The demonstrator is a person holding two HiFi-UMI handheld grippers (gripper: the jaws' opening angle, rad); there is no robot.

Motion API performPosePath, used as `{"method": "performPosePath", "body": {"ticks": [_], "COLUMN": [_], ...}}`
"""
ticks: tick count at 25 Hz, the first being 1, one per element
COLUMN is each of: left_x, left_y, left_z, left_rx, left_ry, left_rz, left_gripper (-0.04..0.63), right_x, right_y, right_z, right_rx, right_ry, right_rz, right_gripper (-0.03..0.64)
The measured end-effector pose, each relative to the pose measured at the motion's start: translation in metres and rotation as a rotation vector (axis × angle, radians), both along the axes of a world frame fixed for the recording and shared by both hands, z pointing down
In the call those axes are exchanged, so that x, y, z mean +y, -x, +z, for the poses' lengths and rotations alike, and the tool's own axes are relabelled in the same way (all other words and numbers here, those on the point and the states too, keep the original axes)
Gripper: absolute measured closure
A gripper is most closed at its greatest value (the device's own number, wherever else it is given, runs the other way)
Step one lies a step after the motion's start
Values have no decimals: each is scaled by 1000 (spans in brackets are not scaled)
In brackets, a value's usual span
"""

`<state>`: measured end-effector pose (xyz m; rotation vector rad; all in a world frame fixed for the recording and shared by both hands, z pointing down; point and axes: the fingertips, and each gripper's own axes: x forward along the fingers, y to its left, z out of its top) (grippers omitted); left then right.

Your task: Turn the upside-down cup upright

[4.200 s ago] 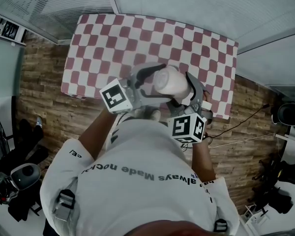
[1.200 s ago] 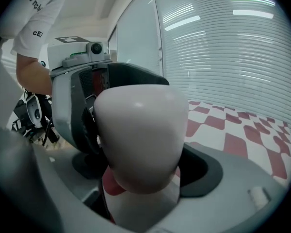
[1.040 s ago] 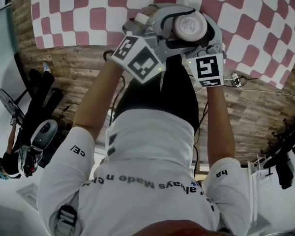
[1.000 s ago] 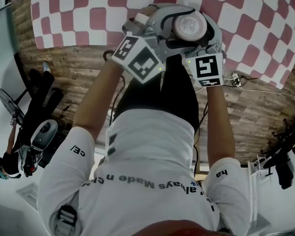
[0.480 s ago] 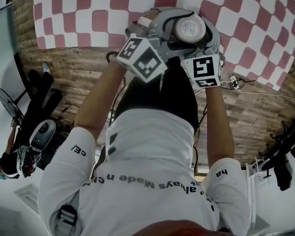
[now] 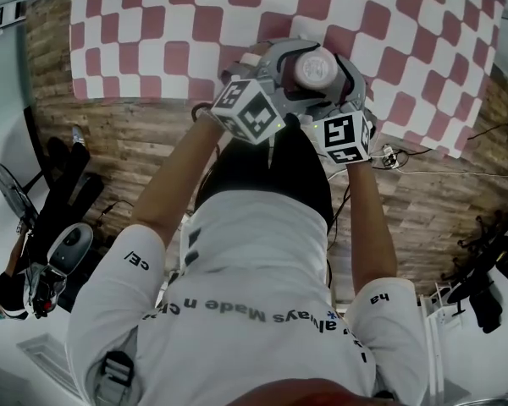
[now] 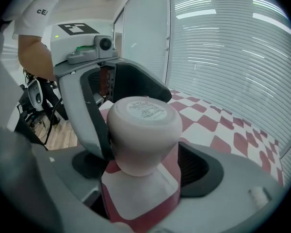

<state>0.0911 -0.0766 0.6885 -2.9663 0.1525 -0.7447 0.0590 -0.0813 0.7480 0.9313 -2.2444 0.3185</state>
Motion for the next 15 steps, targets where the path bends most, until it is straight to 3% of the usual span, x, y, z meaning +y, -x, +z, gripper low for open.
{"method": "performPosePath", "body": {"ticks": [9, 15], "left_x": [0, -3], "left_y": [-6, 3], "left_z": [-7, -42], "left_rx": [-75, -46], "left_ry": [2, 27], "left_rz": [-22, -103], "left_gripper": [188, 195], "right_x": [12, 16], "right_y": [-18, -28], "right_z": [-26, -66], "right_rx": [41, 3], "right_ry": [26, 20], "right_rz": [-10, 22], "right_gripper": [173, 187]}}
